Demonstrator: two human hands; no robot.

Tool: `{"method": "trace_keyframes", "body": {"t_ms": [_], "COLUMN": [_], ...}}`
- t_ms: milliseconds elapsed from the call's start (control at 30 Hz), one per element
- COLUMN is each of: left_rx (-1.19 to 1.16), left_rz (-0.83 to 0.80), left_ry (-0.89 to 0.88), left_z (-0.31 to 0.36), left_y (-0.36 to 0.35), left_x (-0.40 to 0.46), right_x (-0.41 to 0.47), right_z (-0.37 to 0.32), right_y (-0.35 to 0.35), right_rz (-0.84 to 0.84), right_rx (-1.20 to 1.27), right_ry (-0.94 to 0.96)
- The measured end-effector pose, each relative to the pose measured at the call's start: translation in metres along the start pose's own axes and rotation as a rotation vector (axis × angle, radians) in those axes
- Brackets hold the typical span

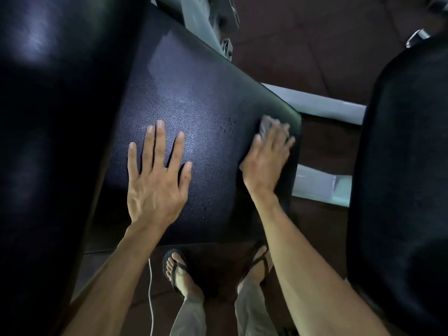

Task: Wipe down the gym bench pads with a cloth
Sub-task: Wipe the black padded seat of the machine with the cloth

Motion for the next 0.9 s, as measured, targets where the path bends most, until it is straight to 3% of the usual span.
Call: {"method": "trace_keyframes", "body": {"t_ms": [133,267,333,400,600,667,800,900], "left_rx": [-0.013,-0.01,-0.02,-0.015,-0.009,-0.003,-0.009,-0.023], "left_rz": [0.004,-0.011,-0.01,-0.009,0.009,0.014,0.007,0.002], "left_ry": [0.007,0.007,0.011,0.007,-0.007,-0.012,-0.011,-0.007], "left_z": [0.0,-0.001,-0.001,-0.001,-0.001,-0.002,-0.003,-0.001], "left_y": [0.002,0.003,0.002,0.001,-0.002,-0.002,-0.001,0.0], "left_x": [0.0,0.001,0.001,0.0,-0.001,-0.001,-0.001,0.0], "right_x": [-0.024,-0.101,-0.119,-0.104,0.052,0.067,0.004,-0.067], "right_z": [-0.054,0.015,0.072,0.1,0.03,0.008,0.019,0.064], "right_y": [-0.022,-0.014,0.0,0.013,0.013,0.008,-0.002,0.001], "right_rz": [-0.068,-0.228,-0.235,-0.197,0.046,0.029,-0.049,-0.115], "right_rx": [-0.024,-0.178,-0.207,-0.142,0.012,-0.042,-0.136,-0.122], "right_ry": [0.374,0.607,0.525,0.317,-0.096,-0.031,0.4,0.419]}}
Point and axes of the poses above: each hand's wrist, its own x-axis towards the middle knuckle, its own y-axis out of the back of the hand, z = x × y, the point moved 1 cm from there along x, towards the middle knuckle, and after that the axes turned 3 degrees about -z, right-handed, at the moved point
